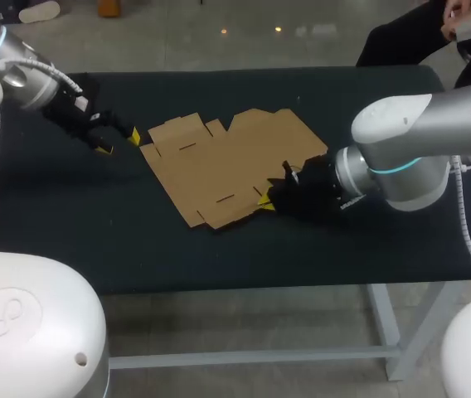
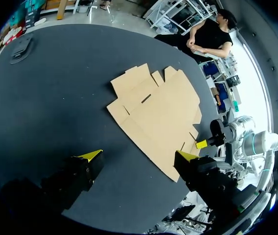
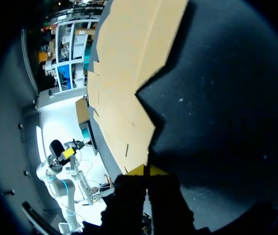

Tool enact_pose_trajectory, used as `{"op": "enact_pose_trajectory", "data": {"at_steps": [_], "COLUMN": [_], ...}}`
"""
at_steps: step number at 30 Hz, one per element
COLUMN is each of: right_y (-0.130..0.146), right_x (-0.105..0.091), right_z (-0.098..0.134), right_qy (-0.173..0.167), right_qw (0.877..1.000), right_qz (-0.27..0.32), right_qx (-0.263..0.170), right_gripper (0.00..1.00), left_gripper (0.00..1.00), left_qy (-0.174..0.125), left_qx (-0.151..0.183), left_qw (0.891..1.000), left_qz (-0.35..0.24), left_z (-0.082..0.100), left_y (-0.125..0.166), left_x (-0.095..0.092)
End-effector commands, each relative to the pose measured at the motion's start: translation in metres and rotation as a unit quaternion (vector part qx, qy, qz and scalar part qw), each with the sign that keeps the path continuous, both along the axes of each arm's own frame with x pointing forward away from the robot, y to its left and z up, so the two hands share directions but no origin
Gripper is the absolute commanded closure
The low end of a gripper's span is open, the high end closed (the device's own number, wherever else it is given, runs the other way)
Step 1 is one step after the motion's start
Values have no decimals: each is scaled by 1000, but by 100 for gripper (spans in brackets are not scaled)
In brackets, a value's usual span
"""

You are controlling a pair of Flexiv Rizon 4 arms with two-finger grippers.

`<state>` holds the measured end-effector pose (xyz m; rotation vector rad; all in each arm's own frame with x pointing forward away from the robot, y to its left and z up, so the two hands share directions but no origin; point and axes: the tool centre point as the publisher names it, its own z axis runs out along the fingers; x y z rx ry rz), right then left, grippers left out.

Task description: Assemble the packaging by folding the flat box into shape, placing the metal phone stand inside, and closing the box properly

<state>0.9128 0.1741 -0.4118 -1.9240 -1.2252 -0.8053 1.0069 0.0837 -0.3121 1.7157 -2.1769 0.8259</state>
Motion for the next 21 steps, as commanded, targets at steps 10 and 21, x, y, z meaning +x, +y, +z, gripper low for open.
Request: {"op": "enact_pose_trajectory", "data": {"at_steps": [10,21], "right_y": [-18,-34], "right_x": [-3,6], "right_z": [8,11], "right_qy": [-15,-1], "right_qw": [997,987], "right_qz": [74,149], "right_qx": [33,57], "right_gripper": [100,100], "left_gripper": [0,0], "left_qy": [-3,-1], "left_qx": [0,1], "left_qw": [1000,1000], "left_qz": [3,-4], "left_z": [2,2], "left_y": [0,-9], "left_x": [-4,0]}}
